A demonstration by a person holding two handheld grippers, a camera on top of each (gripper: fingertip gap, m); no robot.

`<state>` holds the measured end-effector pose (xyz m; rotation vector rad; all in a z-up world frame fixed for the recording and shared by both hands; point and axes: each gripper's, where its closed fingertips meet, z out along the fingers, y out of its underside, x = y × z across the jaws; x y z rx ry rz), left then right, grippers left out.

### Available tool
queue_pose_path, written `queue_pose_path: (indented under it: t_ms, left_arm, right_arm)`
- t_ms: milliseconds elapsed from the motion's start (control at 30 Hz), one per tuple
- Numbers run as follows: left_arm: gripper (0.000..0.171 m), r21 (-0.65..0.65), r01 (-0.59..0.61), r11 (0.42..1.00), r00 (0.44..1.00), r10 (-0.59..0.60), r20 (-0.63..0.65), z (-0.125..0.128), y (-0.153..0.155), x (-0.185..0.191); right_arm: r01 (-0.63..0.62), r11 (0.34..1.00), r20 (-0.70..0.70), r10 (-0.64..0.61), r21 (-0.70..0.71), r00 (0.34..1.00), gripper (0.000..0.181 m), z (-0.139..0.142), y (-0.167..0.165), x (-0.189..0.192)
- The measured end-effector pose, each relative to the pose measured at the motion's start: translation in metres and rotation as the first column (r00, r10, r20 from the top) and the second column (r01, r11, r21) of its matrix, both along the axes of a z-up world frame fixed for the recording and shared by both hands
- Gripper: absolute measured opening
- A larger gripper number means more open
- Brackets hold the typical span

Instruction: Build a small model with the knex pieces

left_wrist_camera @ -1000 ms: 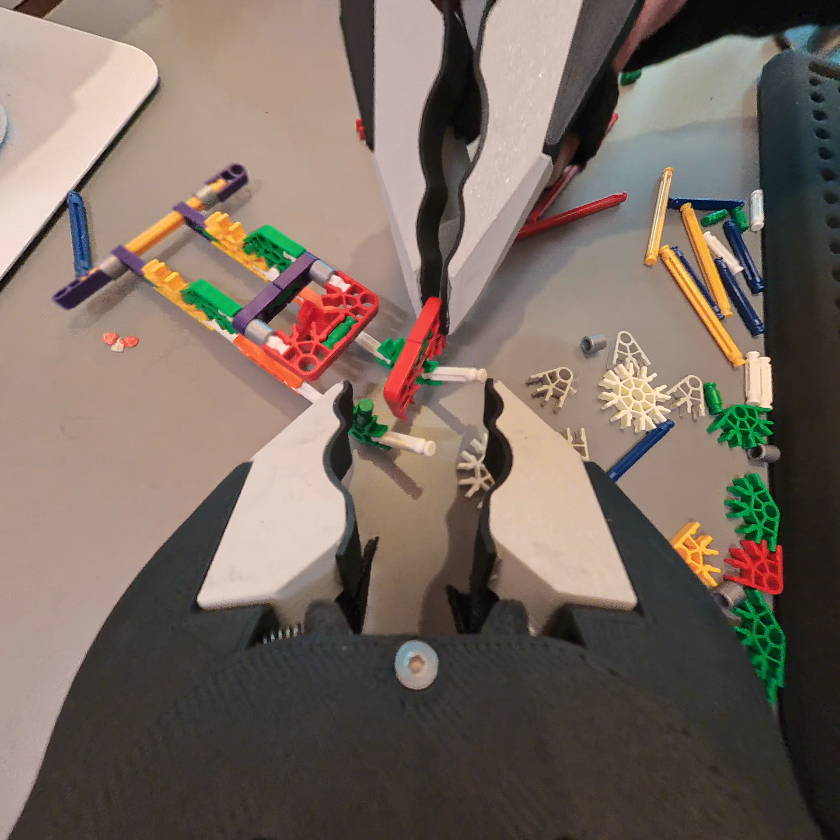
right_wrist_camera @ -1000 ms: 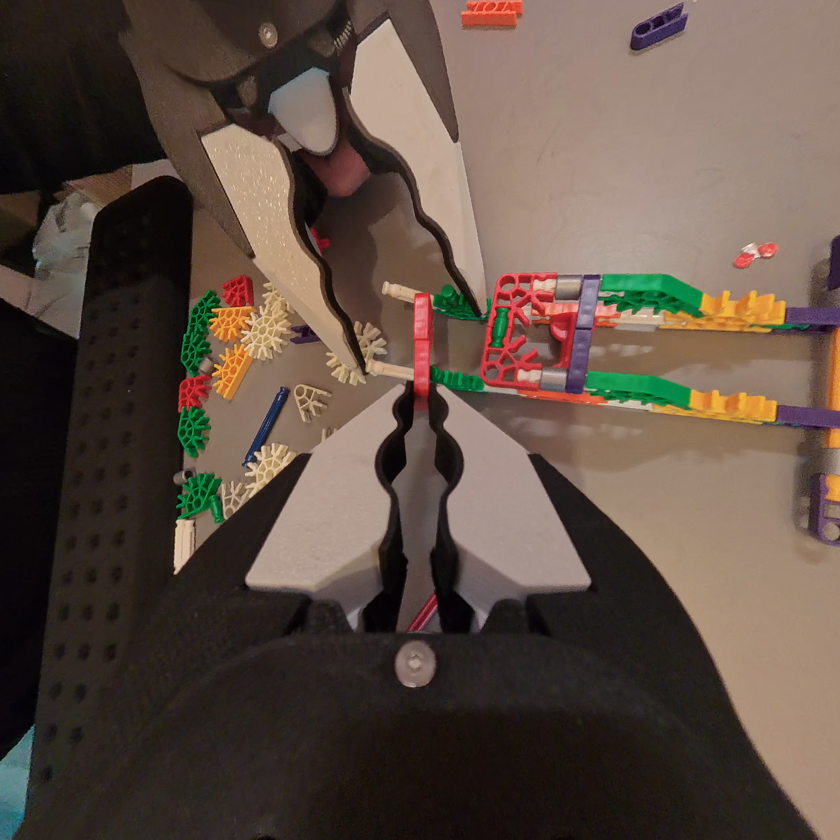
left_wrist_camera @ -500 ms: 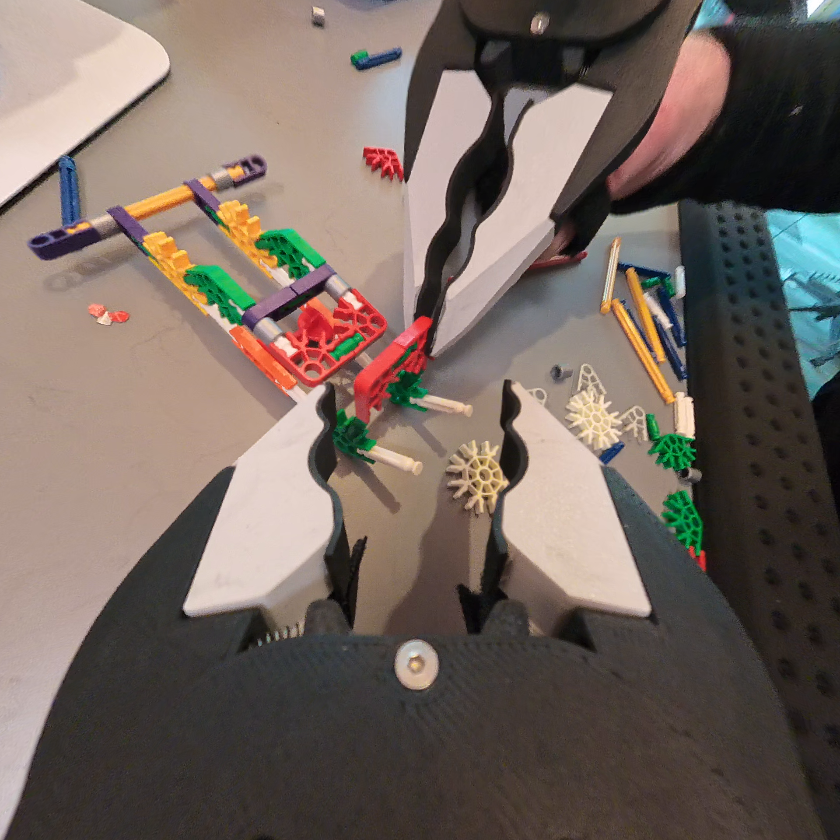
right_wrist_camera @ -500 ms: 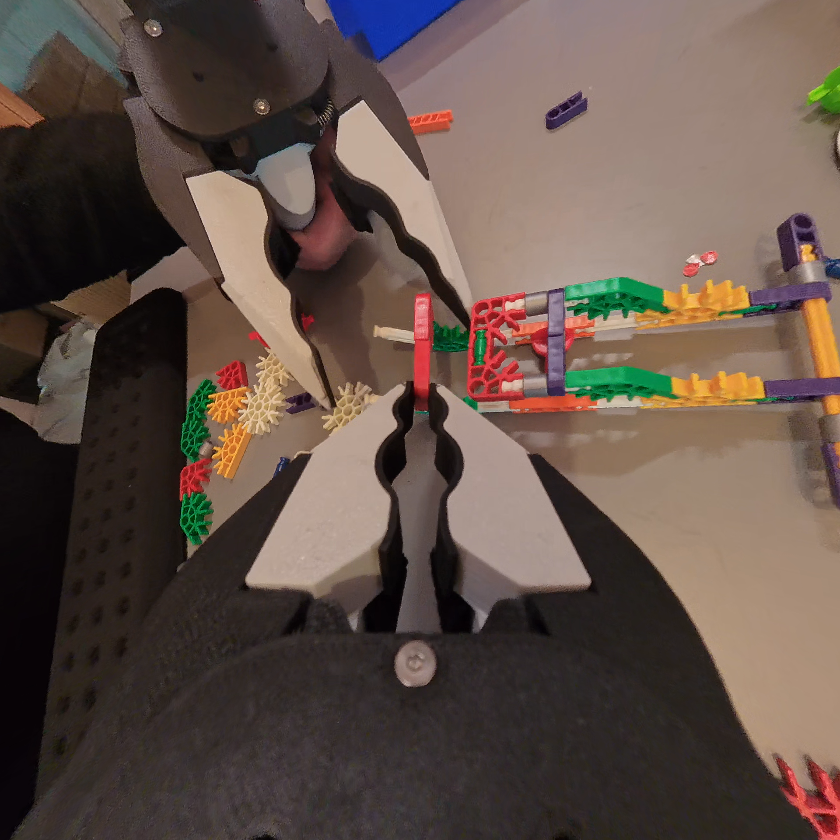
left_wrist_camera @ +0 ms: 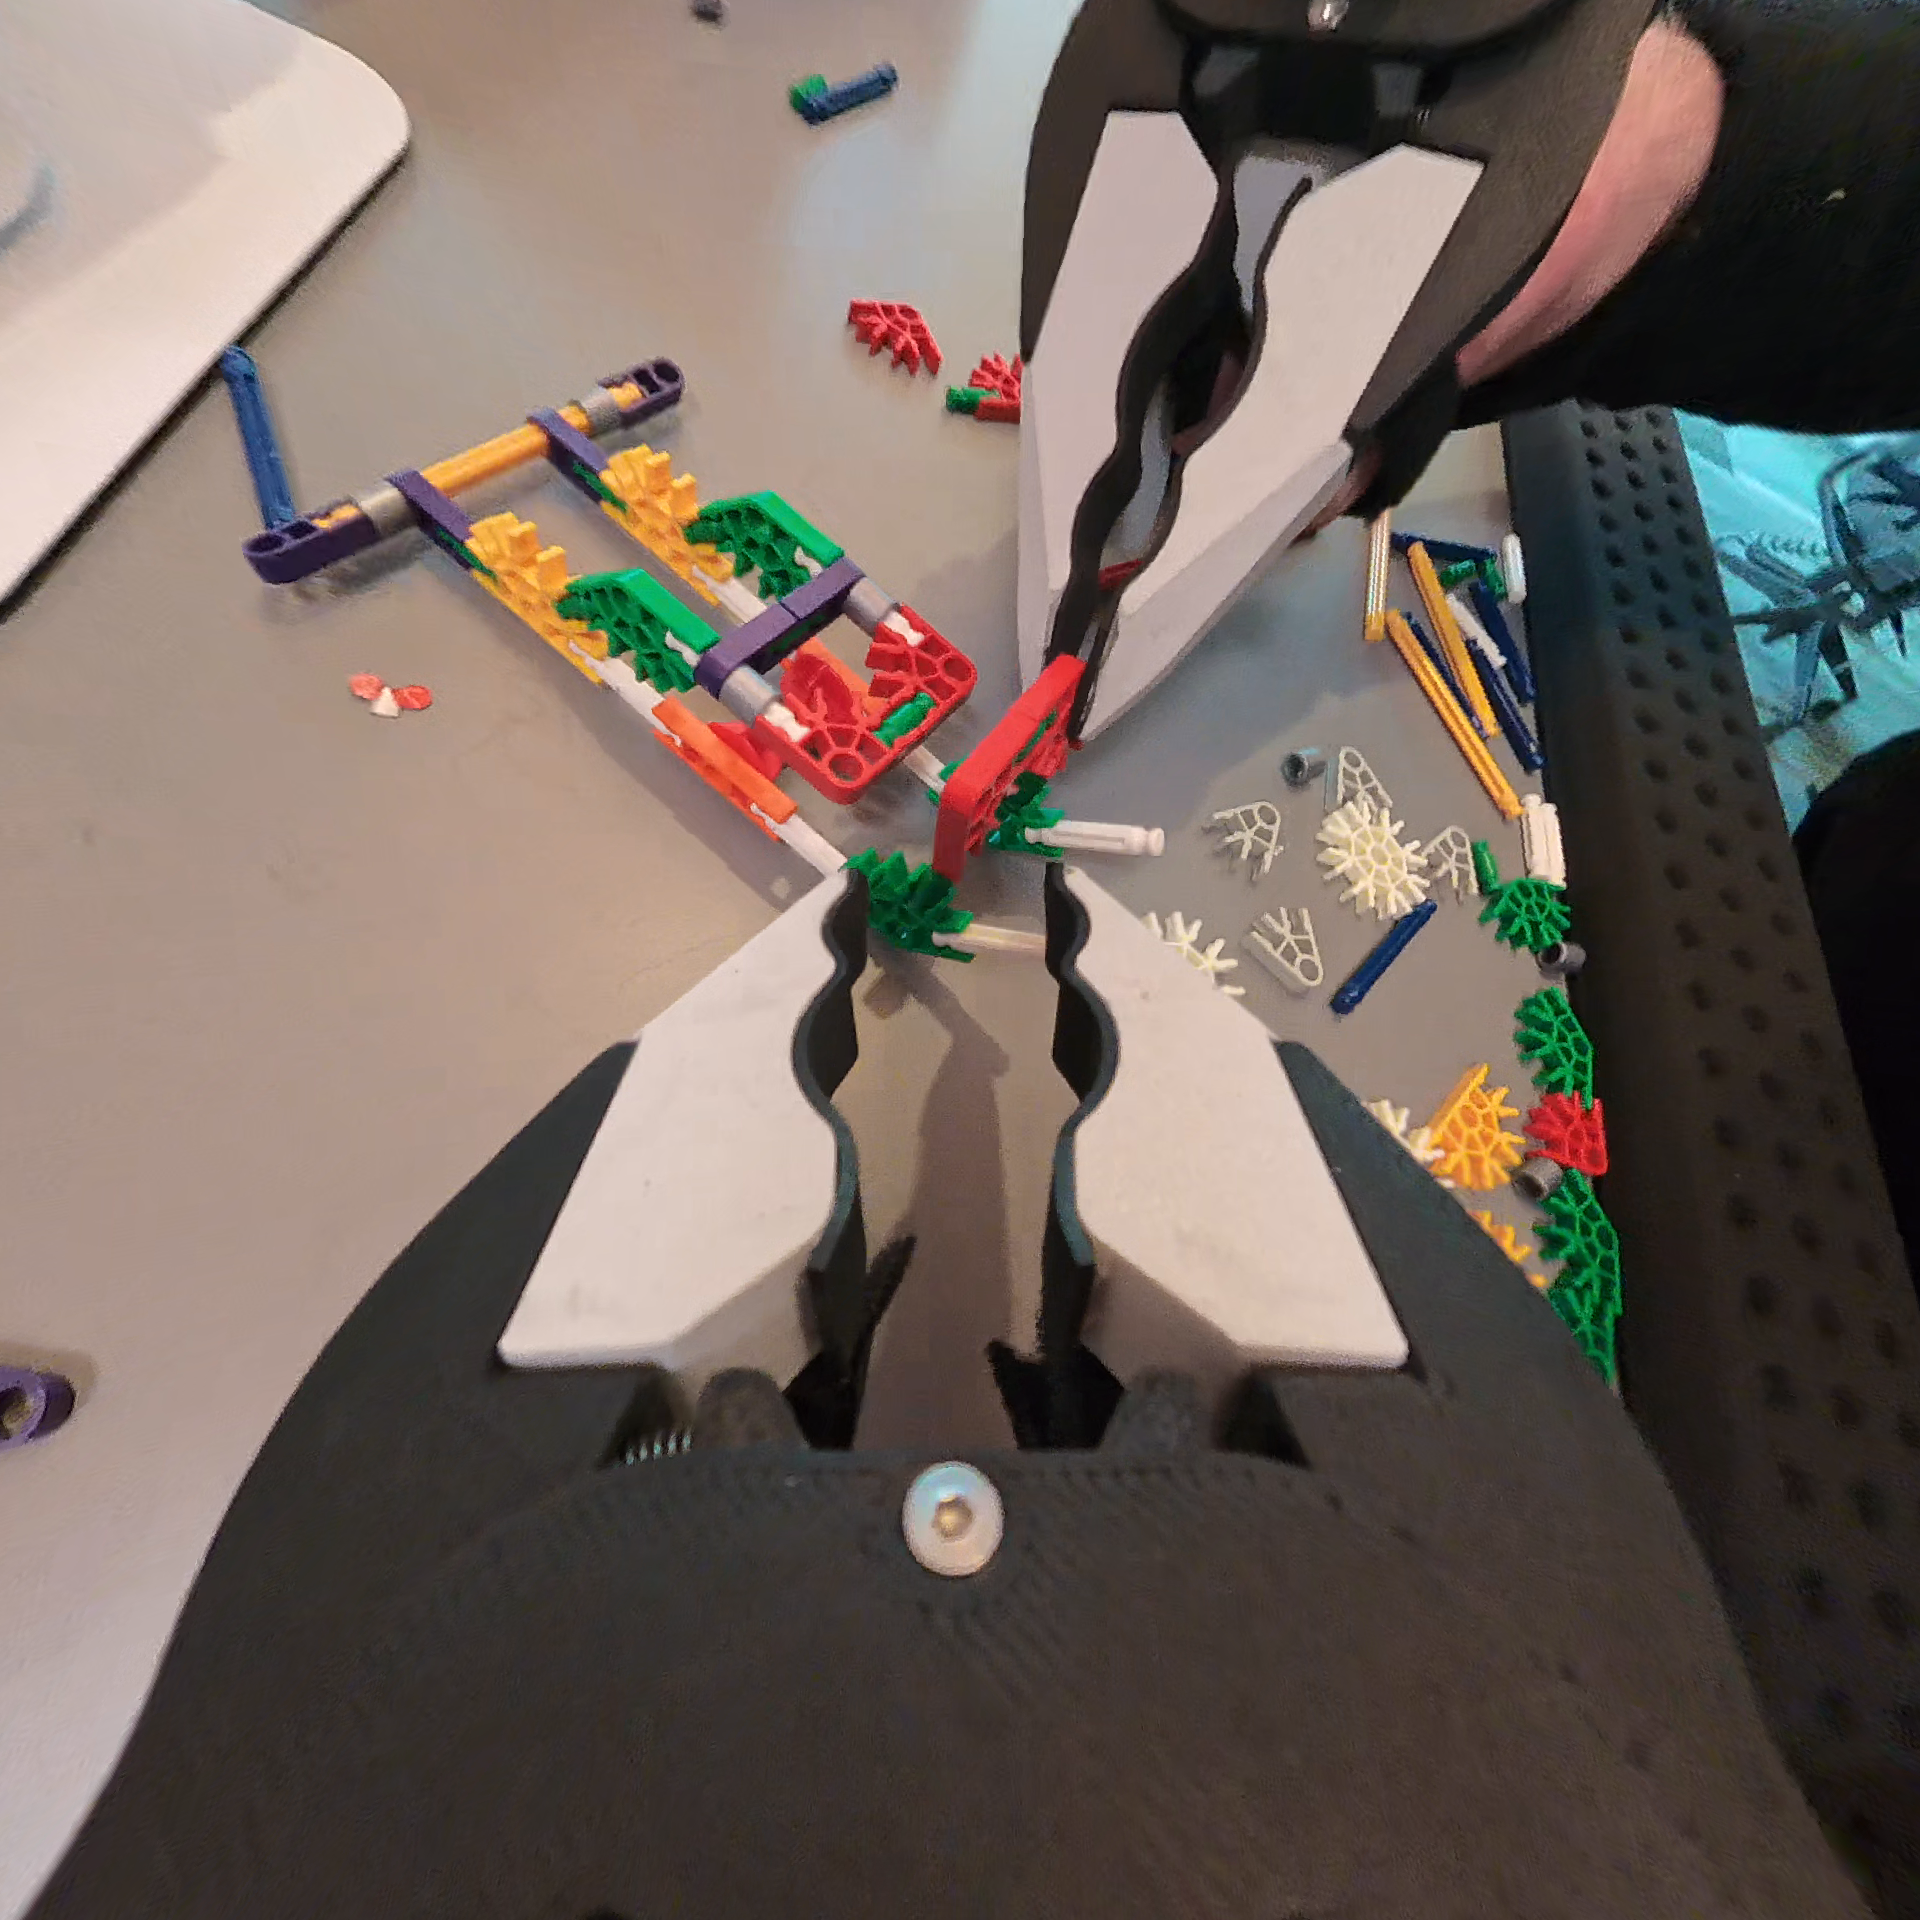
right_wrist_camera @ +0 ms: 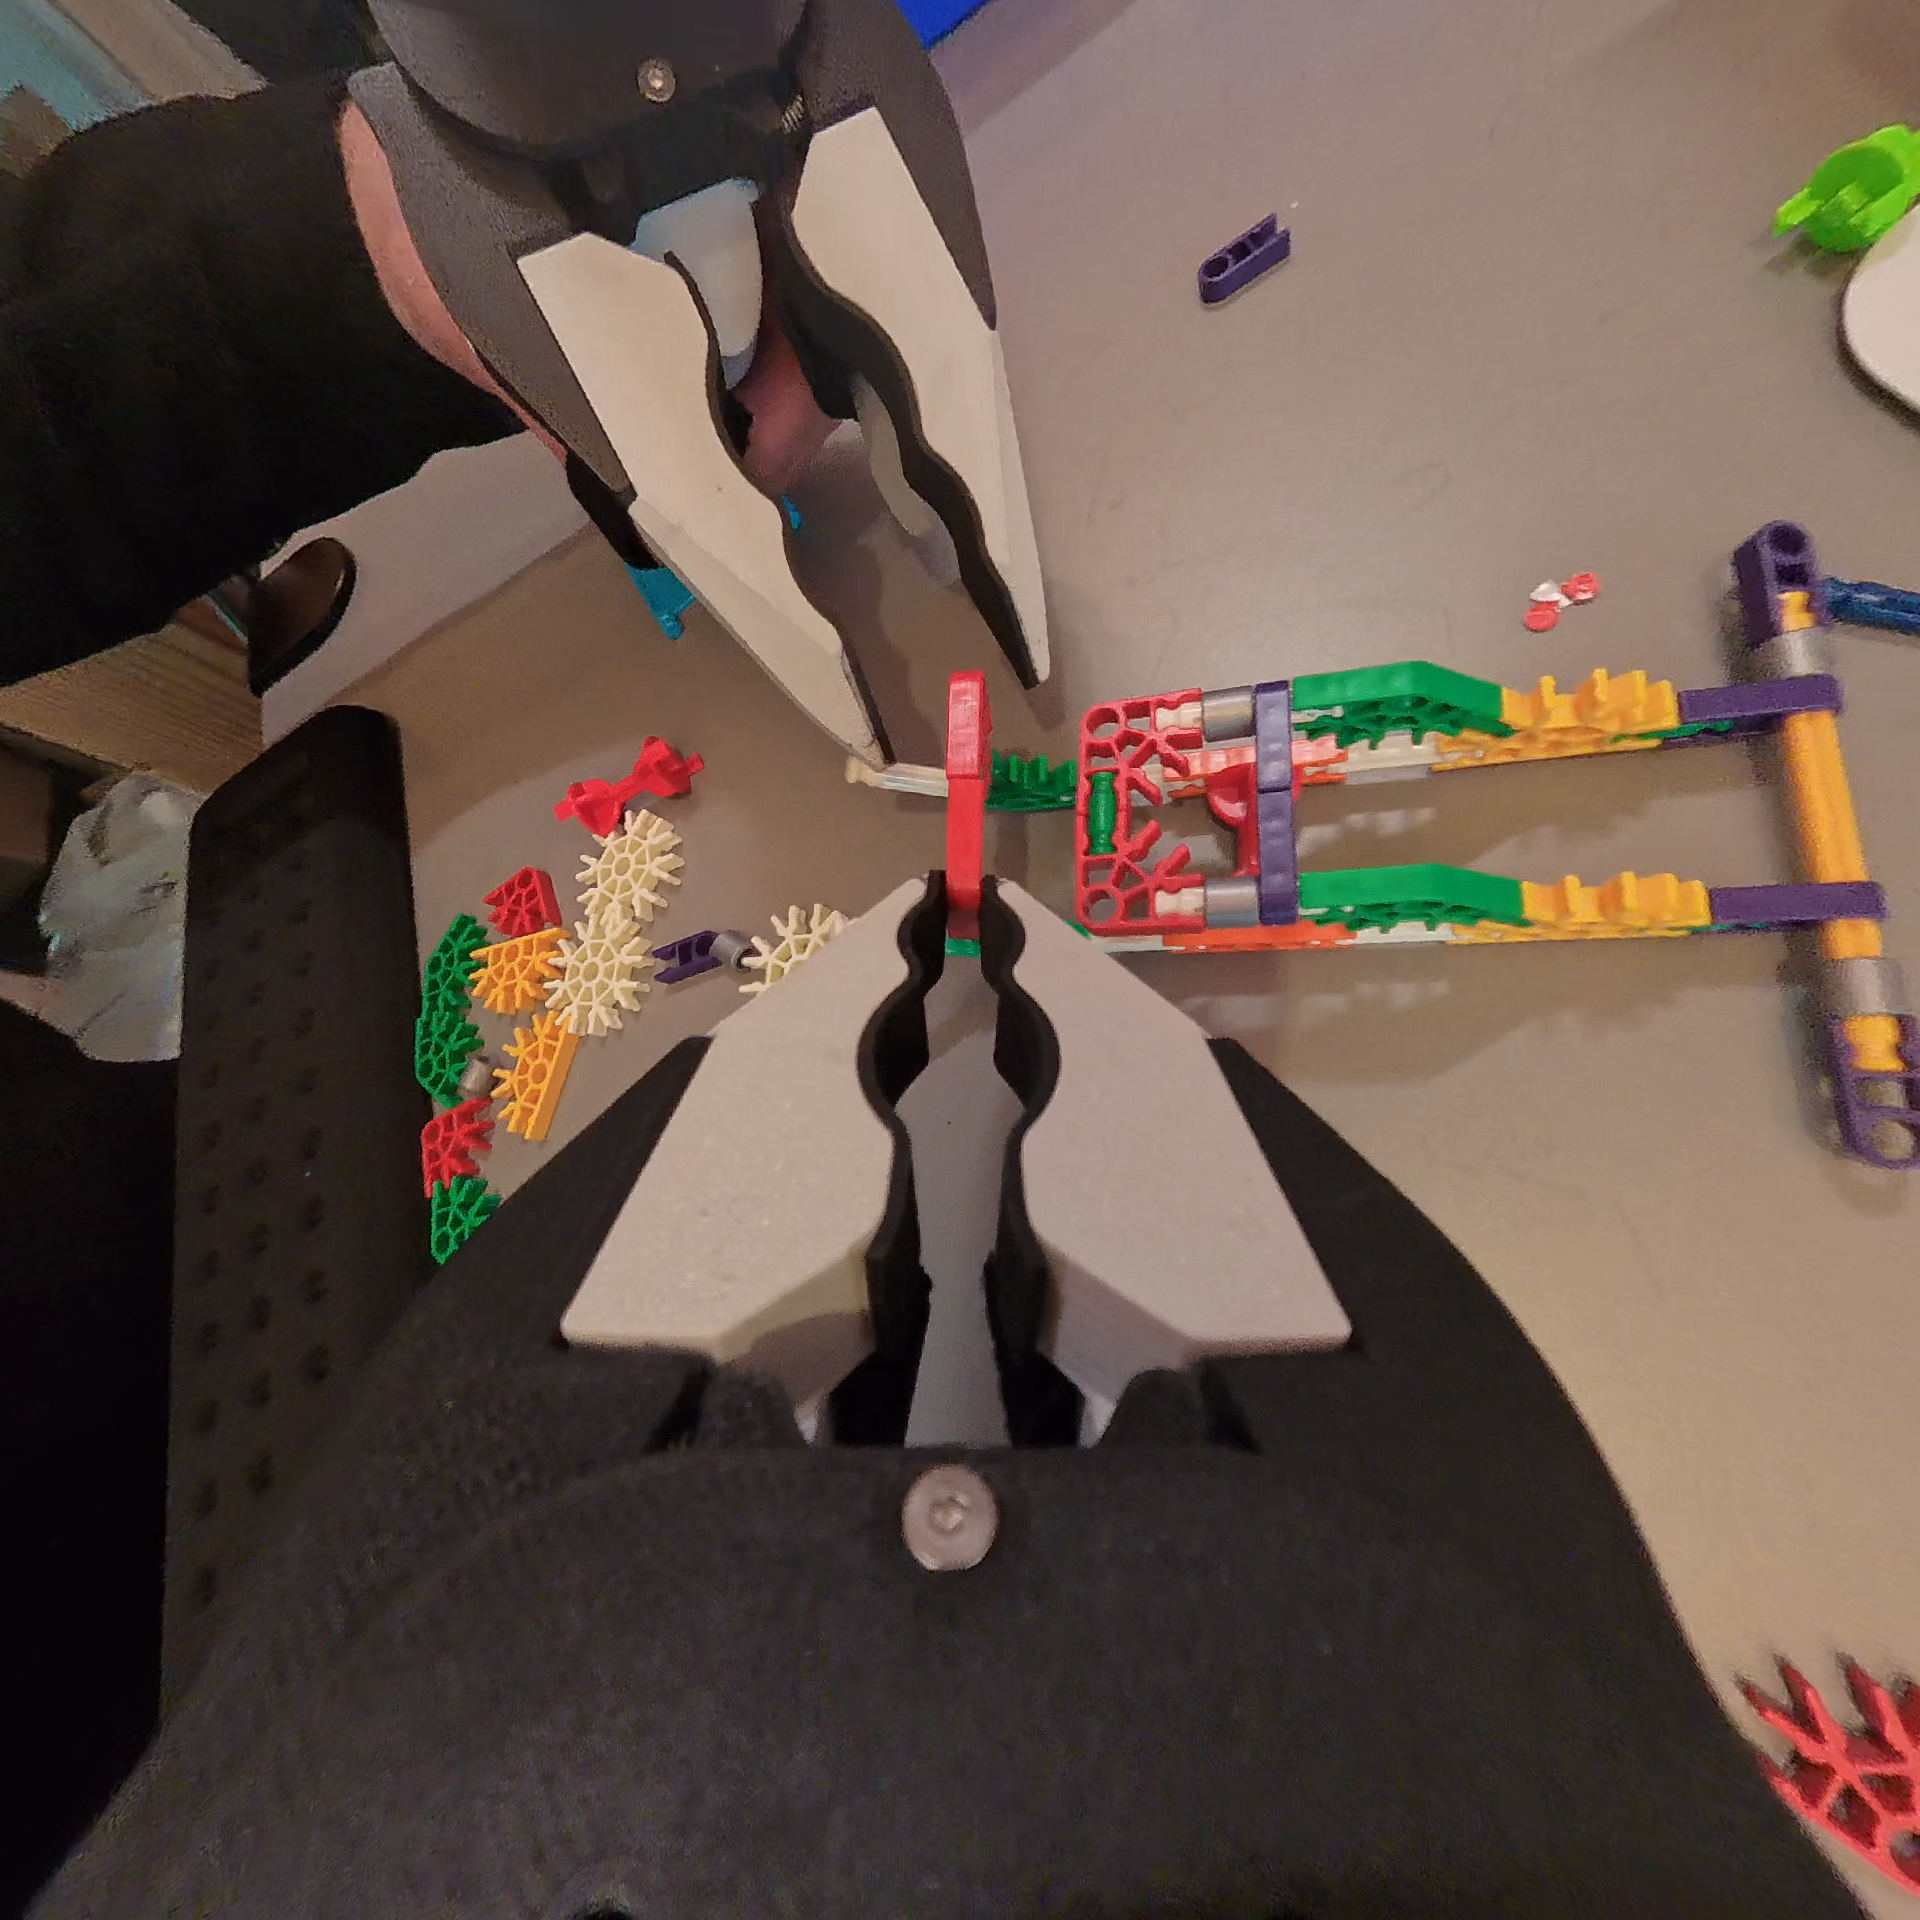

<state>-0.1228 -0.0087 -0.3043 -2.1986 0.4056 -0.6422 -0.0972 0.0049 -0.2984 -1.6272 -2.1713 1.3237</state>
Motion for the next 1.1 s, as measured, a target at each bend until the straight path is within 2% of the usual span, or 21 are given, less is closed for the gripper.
queue_pose_path:
  t_ms: [167,367,600,833,1100]
  left_arm:
    - [0.034,0.029,0.018,0.999,0.999,-0.017,-0.032,-0.001,0.005,-0.005]
    - [0.031,0.025,0.081,0.996,0.991,-0.077,-0.110,-0.012,0.007,0.000]
    - [0.013,0.056,0.142,0.988,0.977,-0.131,-0.168,-0.015,0.007,0.008]
    - [0.013,0.053,0.174,0.983,0.971,-0.162,-0.175,-0.018,0.005,0.012]
    - [0.012,0.076,0.180,0.981,0.972,-0.166,-0.164,-0.017,0.006,0.017]
  right_arm:
    - [0.049,0.998,-0.031,-0.048,0.034,0.998,0.003,0.002,0.008,-0.001]
    - [0.028,0.997,-0.026,-0.026,0.071,0.999,0.003,-0.006,0.004,0.000]
    - [-0.006,0.996,-0.021,0.008,0.093,1.000,0.003,-0.007,0.003,0.003]
    - [-0.045,0.989,-0.018,0.048,0.144,0.999,0.003,-0.011,-0.001,0.007]
    - [-0.043,0.990,-0.037,0.048,0.136,0.998,0.003,-0.012,-0.001,0.013]
